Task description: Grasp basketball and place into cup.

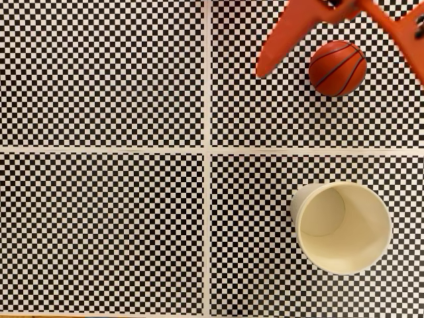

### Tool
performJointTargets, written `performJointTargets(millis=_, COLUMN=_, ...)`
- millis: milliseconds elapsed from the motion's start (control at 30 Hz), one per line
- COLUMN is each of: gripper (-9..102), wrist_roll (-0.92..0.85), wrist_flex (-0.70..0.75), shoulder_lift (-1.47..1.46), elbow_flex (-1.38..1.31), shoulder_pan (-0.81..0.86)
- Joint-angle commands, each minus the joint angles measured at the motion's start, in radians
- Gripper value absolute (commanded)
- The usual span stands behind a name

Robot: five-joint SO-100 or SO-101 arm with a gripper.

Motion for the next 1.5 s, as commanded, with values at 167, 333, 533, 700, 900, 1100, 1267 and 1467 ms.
performJointTargets(millis=167, gripper=70, wrist_roll=-0.020, wrist_flex=-0.018, shoulder_lift=-0.043, elbow_flex=-0.017, shoulder_pan=-0.064)
performJointTargets(millis=333, gripper=67, wrist_roll=0.002, wrist_flex=-0.032, shoulder_lift=-0.071, elbow_flex=-0.015, shoulder_pan=-0.126)
performJointTargets(millis=533, gripper=69, wrist_roll=-0.011, wrist_flex=-0.026, shoulder_lift=-0.104, elbow_flex=0.005, shoulder_pan=-0.195)
performJointTargets(millis=700, gripper=67, wrist_roll=0.011, wrist_flex=-0.040, shoulder_lift=-0.176, elbow_flex=-0.009, shoulder_pan=-0.221)
performJointTargets(millis=900, gripper=65, wrist_roll=0.031, wrist_flex=-0.092, shoulder_lift=-0.215, elbow_flex=-0.003, shoulder_pan=-0.239)
performJointTargets(millis=1100, gripper=62, wrist_roll=0.081, wrist_flex=-0.129, shoulder_lift=-0.247, elbow_flex=-0.005, shoulder_pan=-0.270)
performJointTargets(millis=1267, gripper=62, wrist_roll=0.106, wrist_flex=-0.179, shoulder_lift=-0.287, elbow_flex=-0.005, shoulder_pan=-0.258)
performJointTargets(millis=1467, gripper=62, wrist_roll=0.083, wrist_flex=-0.195, shoulder_lift=-0.333, elbow_flex=-0.011, shoulder_pan=-0.227)
